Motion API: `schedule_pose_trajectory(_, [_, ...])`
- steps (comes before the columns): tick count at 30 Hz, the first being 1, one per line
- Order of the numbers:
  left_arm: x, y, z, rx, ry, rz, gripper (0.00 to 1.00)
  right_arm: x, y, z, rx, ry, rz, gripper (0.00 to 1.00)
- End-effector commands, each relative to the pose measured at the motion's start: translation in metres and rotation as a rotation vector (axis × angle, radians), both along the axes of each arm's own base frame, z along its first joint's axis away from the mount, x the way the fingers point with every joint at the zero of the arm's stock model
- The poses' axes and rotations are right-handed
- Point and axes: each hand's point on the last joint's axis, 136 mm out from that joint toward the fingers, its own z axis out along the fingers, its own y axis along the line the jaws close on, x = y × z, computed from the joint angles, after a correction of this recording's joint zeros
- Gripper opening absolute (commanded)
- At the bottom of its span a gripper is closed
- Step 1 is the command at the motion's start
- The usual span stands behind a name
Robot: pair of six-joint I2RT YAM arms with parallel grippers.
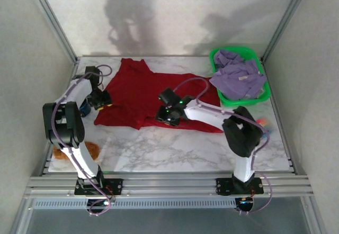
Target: Fold and stack the t-shirts
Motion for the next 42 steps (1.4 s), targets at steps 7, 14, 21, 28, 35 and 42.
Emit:
schedule_pose_trajectory(7, [0.003, -0.009, -0.028, -0.123, 0.006, -0.022, 0.33, -0.002, 0.076, 0.002, 0.164, 0.04, -0.006, 0.44])
schedule_pose_trajectory(14, [-0.005, -0.014, -0.045, -0.146, 0.031, -0.025, 0.3, -0.013, 0.095, -0.01, 0.186, 0.078, 0.004, 0.44])
schedule_pose_trajectory(21, [-0.004, -0.012, -0.048, -0.137, 0.014, -0.022, 0.2, -0.014, 0.108, -0.022, 0.179, 0.102, 0.029, 0.42])
schedule_pose_trajectory(28, [0.0, -0.012, -0.043, -0.136, -0.009, -0.021, 0.03, -0.016, 0.112, -0.032, 0.168, 0.114, 0.036, 0.42])
schedule_pose_trajectory(35, [0.004, -0.011, -0.03, -0.128, -0.029, -0.019, 0.0, -0.019, 0.121, -0.038, 0.175, 0.121, 0.045, 0.39])
schedule_pose_trajectory(42, [0.007, -0.011, -0.025, -0.13, -0.04, -0.018, 0.0, -0.016, 0.113, -0.055, 0.118, 0.113, -0.008, 0.33])
